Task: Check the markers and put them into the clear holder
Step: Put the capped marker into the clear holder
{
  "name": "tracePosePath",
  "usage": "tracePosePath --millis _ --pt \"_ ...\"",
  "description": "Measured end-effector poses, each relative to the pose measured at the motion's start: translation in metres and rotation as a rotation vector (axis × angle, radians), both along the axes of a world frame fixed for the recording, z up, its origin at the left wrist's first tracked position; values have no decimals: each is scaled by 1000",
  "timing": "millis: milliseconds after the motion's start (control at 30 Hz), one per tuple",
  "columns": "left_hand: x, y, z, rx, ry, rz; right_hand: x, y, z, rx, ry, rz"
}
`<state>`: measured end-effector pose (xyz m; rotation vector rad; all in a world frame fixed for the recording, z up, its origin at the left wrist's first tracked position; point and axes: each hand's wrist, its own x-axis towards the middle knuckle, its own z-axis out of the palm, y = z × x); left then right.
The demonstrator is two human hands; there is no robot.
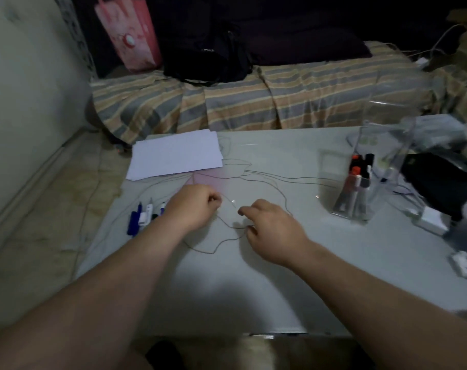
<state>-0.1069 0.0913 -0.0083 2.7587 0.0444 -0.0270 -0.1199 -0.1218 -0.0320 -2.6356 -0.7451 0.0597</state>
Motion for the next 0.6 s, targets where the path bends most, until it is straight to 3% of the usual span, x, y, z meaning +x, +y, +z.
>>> tracePosePath --millis 133,333,600 --pt "-14 69 -7 126 47 201 -3 28 -10 -31 36 68" --pt "-24 89 -22 265 205 127 -2 46 -11 -19 24 97" --pt "-18 83 -36 311 148 112 -1 41 -8 -36 23 88"
